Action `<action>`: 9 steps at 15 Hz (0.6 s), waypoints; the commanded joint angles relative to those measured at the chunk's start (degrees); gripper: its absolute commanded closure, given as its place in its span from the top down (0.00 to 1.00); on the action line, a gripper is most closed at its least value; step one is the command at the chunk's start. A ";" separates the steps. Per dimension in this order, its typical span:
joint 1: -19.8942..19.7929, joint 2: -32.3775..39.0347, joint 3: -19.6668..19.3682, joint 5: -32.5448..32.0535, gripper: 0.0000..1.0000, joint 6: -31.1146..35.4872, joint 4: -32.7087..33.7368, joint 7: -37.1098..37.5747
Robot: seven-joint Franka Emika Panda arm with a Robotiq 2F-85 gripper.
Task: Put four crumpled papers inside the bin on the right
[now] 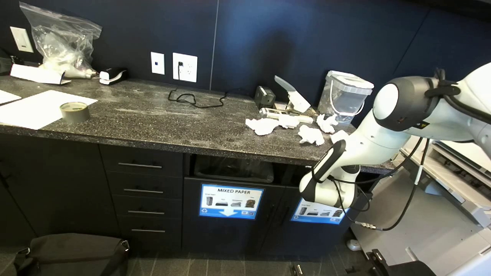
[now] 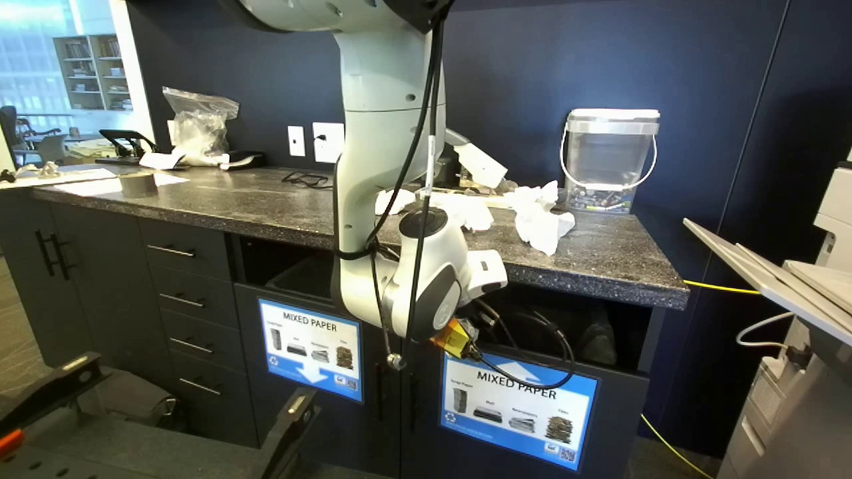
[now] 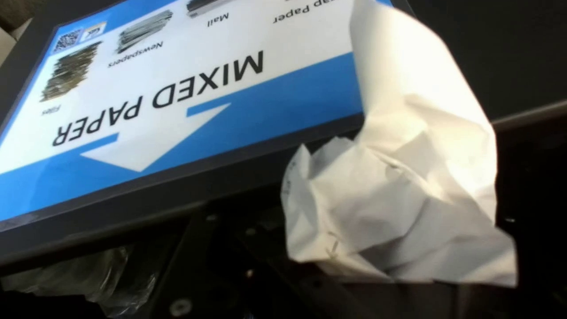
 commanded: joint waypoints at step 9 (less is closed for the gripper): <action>-0.68 3.87 1.03 -1.67 0.69 1.50 7.79 -0.38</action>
